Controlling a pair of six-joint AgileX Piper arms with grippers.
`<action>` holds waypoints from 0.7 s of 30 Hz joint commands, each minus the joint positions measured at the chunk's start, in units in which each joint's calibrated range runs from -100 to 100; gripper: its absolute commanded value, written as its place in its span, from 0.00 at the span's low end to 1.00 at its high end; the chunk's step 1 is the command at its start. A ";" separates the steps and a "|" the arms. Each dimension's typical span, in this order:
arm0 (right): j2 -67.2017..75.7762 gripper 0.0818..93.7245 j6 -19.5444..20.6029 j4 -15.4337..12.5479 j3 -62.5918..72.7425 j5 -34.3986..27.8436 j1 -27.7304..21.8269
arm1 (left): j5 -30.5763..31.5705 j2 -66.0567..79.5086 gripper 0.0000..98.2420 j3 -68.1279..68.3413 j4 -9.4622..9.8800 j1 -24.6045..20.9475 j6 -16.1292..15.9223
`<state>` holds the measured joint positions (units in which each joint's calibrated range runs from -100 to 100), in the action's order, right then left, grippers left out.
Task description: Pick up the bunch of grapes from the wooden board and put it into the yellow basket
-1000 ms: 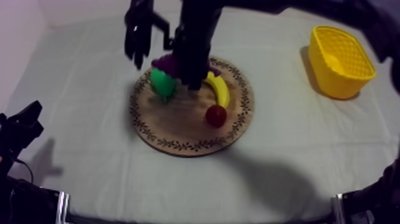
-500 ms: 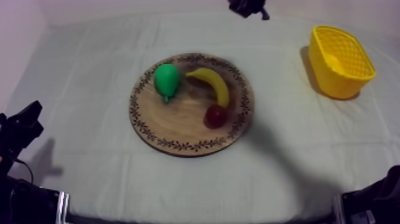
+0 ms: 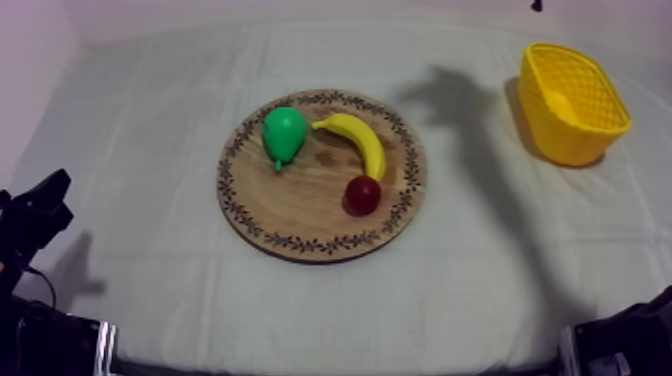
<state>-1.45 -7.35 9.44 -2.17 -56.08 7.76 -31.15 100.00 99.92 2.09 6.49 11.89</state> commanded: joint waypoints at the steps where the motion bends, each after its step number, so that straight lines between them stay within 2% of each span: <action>1: -0.09 0.33 1.38 0.54 -0.20 0.28 -3.23 | 0.03 0.00 0.00 -0.04 0.04 -0.01 0.01; 6: -0.17 0.33 3.37 1.62 -1.03 0.08 -6.72 | 0.03 0.00 0.00 -0.04 0.04 -0.01 0.01; 11: -0.87 0.33 3.12 1.57 -2.68 -1.34 -9.73 | 0.03 0.00 0.00 -0.04 0.04 -0.01 0.01; 21: -5.04 0.34 -1.35 -2.46 -6.81 -4.72 -13.86 | 0.03 0.00 0.00 -0.04 0.04 -0.01 0.01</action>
<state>-6.16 -7.81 7.36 -8.47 -60.30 -6.02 -31.15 100.00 99.92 2.09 6.49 11.89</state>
